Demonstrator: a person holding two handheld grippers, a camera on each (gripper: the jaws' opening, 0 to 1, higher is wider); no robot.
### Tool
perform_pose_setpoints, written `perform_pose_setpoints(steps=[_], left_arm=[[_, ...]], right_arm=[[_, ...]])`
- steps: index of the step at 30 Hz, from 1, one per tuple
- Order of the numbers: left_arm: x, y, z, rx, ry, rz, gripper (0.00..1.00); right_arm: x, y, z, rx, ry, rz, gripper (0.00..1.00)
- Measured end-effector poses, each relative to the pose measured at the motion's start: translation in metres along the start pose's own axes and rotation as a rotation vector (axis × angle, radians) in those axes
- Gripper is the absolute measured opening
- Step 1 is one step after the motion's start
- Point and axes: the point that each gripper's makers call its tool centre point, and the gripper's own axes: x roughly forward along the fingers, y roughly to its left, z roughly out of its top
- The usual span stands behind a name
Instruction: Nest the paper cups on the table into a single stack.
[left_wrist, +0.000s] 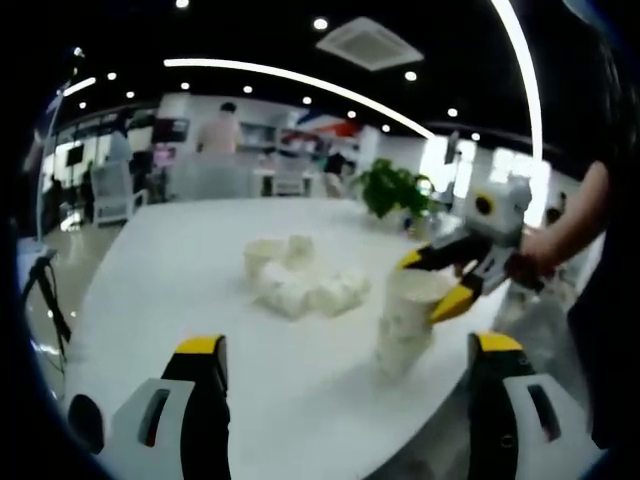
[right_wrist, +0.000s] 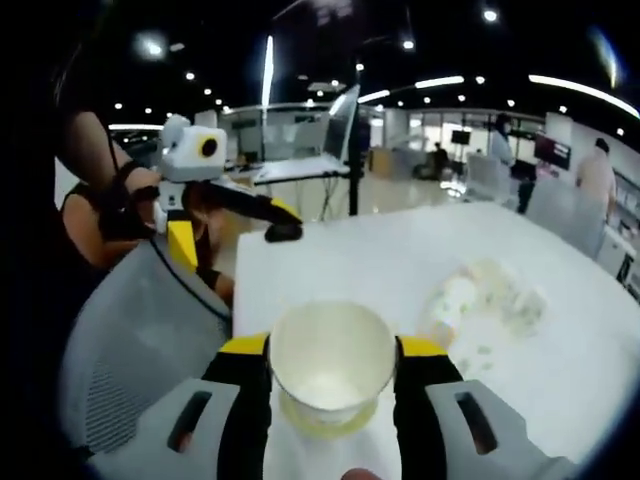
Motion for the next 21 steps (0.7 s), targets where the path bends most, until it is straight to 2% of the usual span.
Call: perform_pose_setpoints(steps=[21], left_arm=[[0.0, 0.002, -0.001, -0.005, -0.002, -0.003, 1.0]], right_arm=[[0.004, 0.002, -0.027, 0.027, 0.044, -0.025, 0.46]])
